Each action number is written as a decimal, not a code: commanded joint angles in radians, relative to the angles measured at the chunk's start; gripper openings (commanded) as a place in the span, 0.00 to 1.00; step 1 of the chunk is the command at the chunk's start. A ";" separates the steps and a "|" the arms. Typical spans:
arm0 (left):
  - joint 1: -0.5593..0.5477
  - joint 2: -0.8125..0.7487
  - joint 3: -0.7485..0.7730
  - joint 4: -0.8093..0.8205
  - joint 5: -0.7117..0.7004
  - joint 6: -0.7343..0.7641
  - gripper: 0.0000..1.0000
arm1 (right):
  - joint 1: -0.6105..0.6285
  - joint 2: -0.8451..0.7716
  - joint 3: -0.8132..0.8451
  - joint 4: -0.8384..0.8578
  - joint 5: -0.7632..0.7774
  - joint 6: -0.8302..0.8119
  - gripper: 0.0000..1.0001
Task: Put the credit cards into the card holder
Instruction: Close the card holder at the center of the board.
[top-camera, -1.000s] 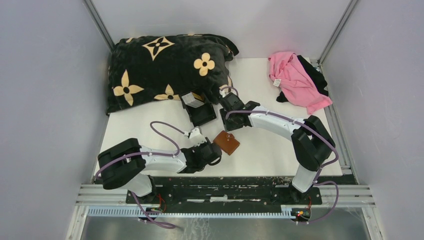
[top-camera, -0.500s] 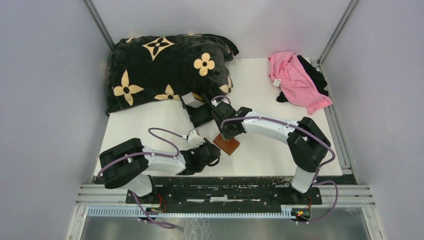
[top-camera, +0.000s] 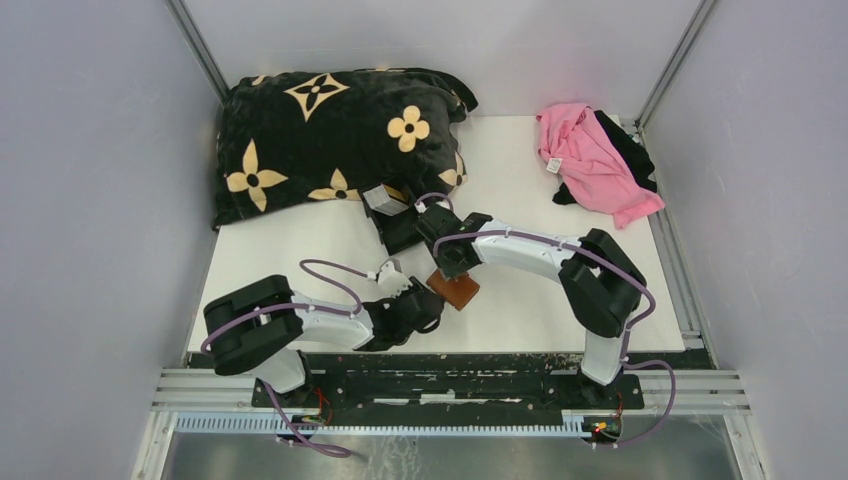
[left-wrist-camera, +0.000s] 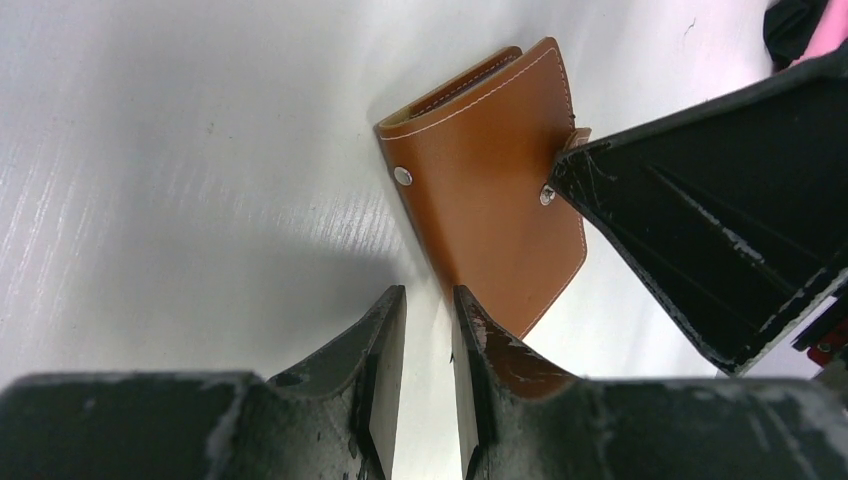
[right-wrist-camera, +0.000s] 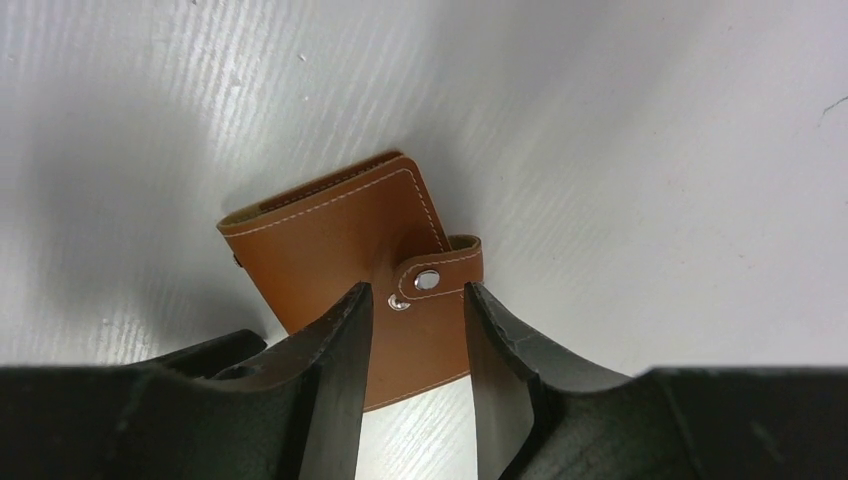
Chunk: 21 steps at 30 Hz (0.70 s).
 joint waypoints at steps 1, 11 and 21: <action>-0.011 0.036 -0.043 -0.095 0.043 -0.027 0.32 | 0.014 0.023 0.063 -0.005 0.037 -0.018 0.45; -0.011 0.045 -0.048 -0.080 0.042 -0.037 0.32 | 0.017 0.065 0.078 -0.032 0.071 -0.024 0.45; -0.011 0.061 -0.040 -0.078 0.040 -0.039 0.33 | 0.024 0.056 0.076 -0.039 0.111 -0.032 0.37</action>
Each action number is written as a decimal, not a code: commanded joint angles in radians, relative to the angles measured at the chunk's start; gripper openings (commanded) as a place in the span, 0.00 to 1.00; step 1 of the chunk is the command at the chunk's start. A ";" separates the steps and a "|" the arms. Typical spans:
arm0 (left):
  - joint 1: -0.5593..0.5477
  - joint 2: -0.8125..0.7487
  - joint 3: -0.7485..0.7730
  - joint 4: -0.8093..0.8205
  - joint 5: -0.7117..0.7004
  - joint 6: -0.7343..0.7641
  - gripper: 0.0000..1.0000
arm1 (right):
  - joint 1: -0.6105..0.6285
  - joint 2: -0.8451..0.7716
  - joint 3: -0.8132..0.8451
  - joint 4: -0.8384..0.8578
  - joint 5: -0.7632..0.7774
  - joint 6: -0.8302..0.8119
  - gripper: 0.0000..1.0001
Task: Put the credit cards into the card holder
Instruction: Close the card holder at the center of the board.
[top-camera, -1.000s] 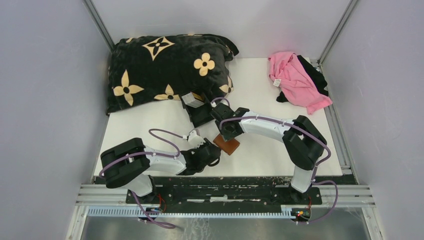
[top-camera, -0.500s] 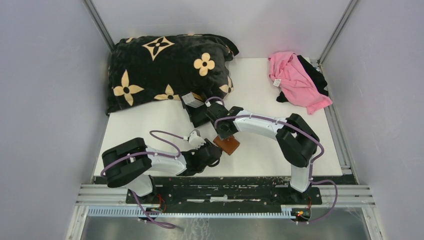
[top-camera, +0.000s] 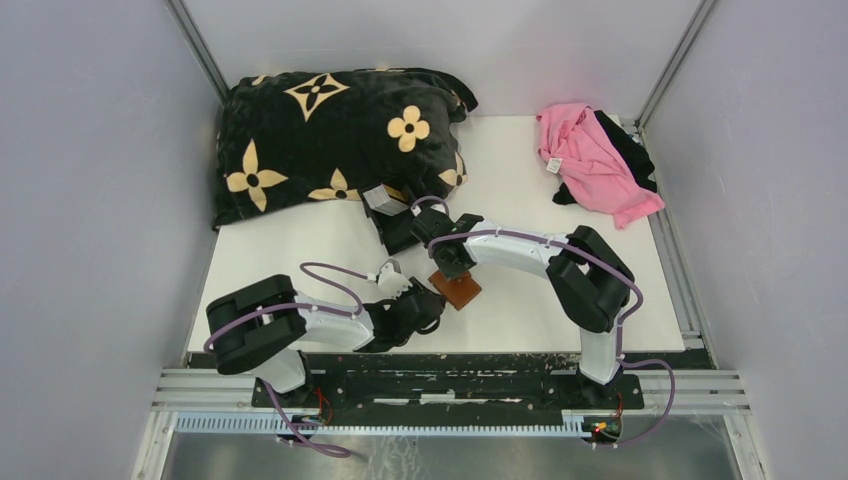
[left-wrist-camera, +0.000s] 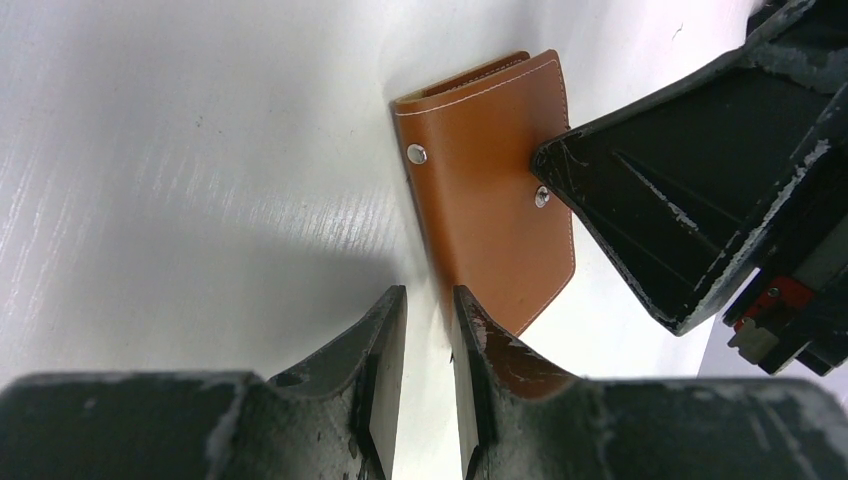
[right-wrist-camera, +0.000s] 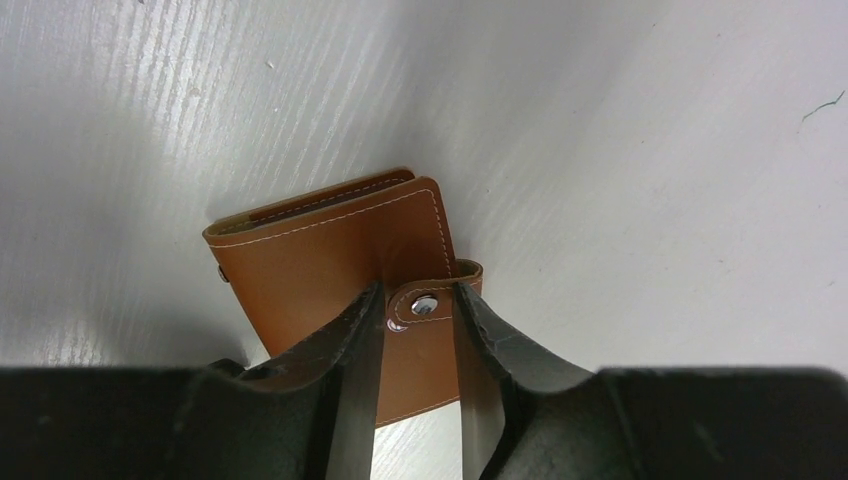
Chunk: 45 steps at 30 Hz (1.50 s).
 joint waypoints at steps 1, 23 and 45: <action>-0.006 0.050 -0.026 -0.124 0.040 -0.015 0.33 | 0.013 -0.015 0.030 -0.010 0.058 -0.015 0.35; -0.004 0.078 0.000 -0.131 0.039 -0.010 0.33 | 0.040 -0.071 0.015 -0.023 0.066 -0.024 0.15; 0.003 0.119 0.038 -0.137 0.044 -0.003 0.33 | 0.049 -0.072 -0.028 -0.019 0.062 -0.025 0.11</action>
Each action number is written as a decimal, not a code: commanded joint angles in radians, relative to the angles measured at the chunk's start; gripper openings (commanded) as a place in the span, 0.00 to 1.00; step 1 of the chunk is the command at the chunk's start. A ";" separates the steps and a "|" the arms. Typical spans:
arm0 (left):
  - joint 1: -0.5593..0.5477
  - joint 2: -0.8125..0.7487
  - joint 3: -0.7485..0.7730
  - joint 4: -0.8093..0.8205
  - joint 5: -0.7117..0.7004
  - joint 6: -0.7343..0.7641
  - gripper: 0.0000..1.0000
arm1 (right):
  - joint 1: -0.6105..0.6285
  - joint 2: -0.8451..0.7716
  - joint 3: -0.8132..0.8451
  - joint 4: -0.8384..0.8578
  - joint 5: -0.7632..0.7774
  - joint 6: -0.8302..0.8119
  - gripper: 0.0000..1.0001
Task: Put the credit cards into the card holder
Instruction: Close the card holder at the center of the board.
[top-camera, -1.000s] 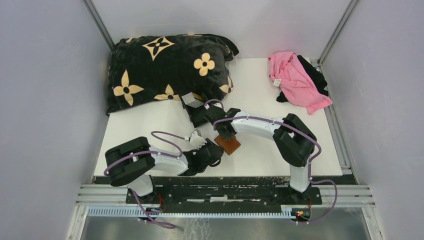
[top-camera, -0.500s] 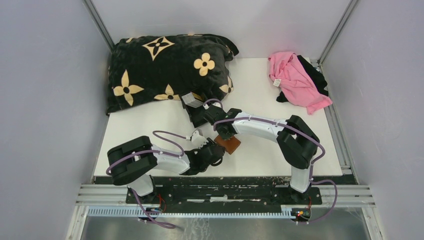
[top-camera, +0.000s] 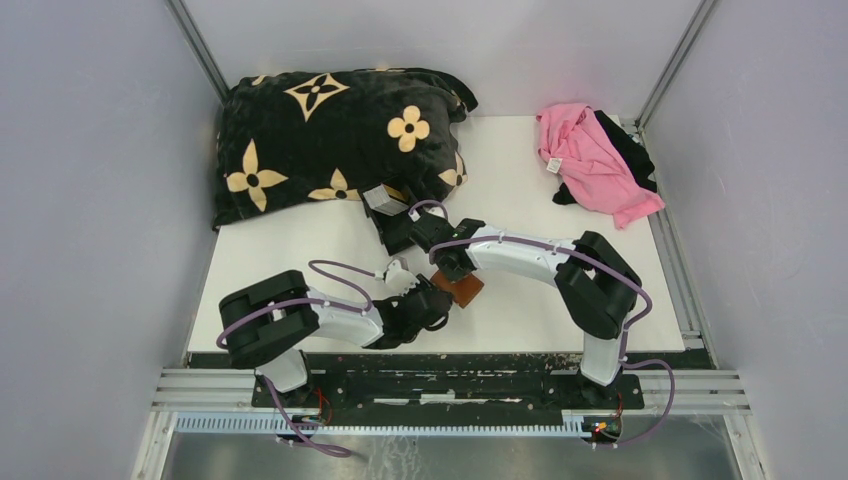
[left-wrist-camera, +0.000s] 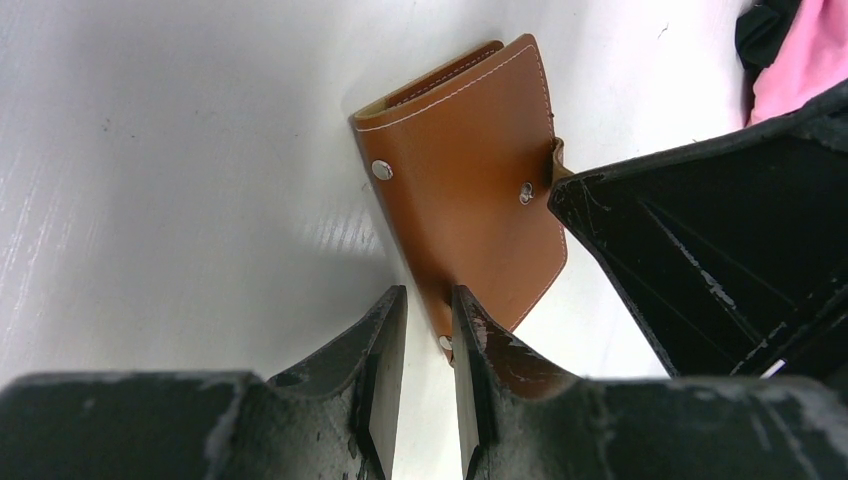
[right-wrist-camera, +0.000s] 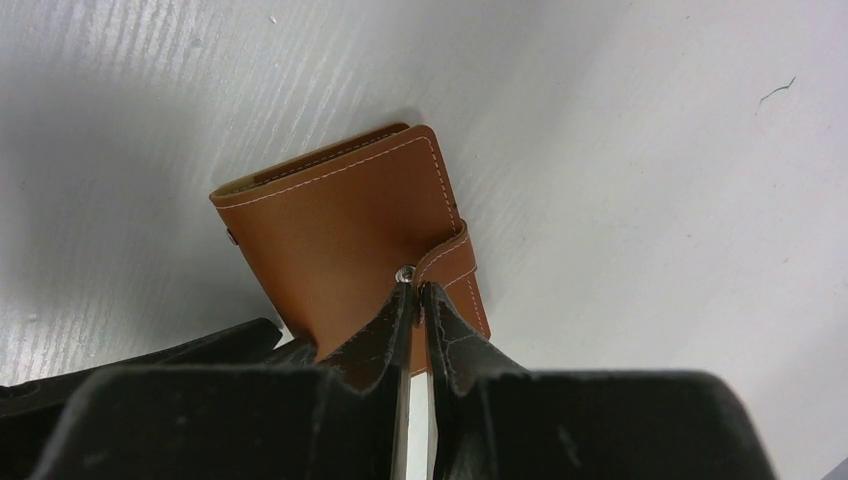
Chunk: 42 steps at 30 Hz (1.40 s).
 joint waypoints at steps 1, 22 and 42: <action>0.003 0.052 -0.020 -0.154 0.044 0.000 0.33 | 0.010 -0.020 -0.001 0.004 0.010 -0.004 0.11; 0.003 0.057 -0.021 -0.147 0.052 0.000 0.33 | 0.019 0.022 -0.022 0.005 0.032 0.008 0.12; 0.003 0.053 -0.034 -0.136 0.056 0.001 0.33 | 0.021 0.046 -0.002 -0.006 0.080 0.003 0.12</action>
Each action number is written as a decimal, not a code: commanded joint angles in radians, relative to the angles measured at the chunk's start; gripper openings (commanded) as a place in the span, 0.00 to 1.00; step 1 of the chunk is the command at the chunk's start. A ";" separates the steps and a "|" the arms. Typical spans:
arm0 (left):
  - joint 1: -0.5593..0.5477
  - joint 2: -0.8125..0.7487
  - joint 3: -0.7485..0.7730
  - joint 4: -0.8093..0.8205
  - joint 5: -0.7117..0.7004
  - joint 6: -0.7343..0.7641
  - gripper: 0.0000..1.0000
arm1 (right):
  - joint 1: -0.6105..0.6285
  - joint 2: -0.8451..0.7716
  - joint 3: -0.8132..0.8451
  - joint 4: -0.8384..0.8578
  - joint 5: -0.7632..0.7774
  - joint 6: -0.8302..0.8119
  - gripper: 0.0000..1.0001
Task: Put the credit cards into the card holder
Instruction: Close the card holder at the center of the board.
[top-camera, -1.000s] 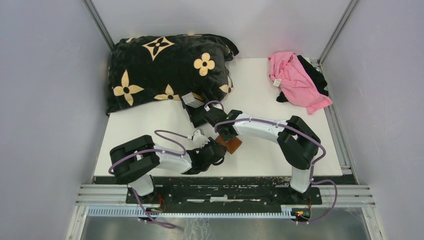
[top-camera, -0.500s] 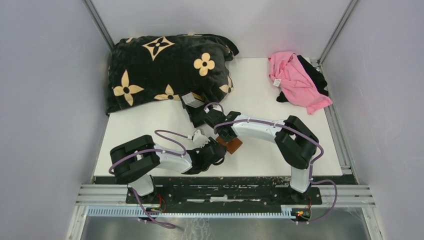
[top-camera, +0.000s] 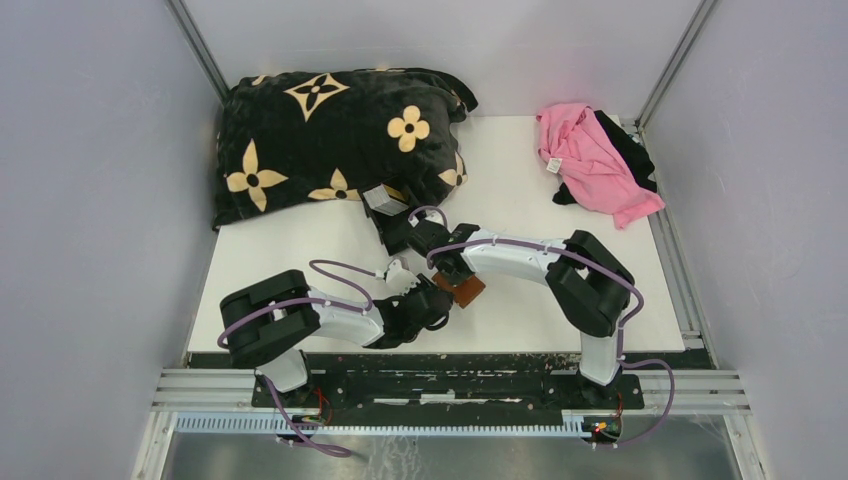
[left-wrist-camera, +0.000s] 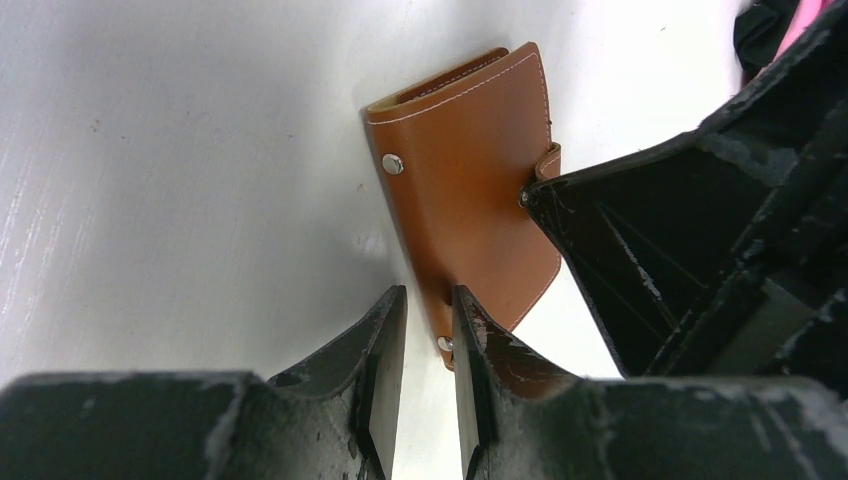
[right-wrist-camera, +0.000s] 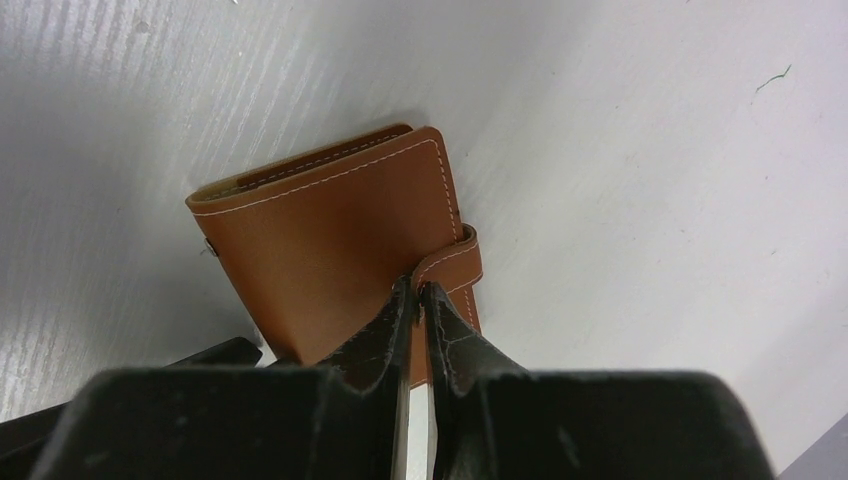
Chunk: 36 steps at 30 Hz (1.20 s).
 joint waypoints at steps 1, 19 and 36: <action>0.003 0.045 -0.041 -0.139 0.049 0.001 0.33 | 0.008 0.021 0.017 -0.010 0.022 0.002 0.12; 0.002 0.054 -0.047 -0.125 0.058 0.013 0.33 | 0.023 0.052 0.037 -0.013 0.002 0.015 0.17; 0.004 0.046 -0.075 -0.107 0.063 0.014 0.33 | 0.047 0.065 0.074 -0.035 0.022 0.038 0.21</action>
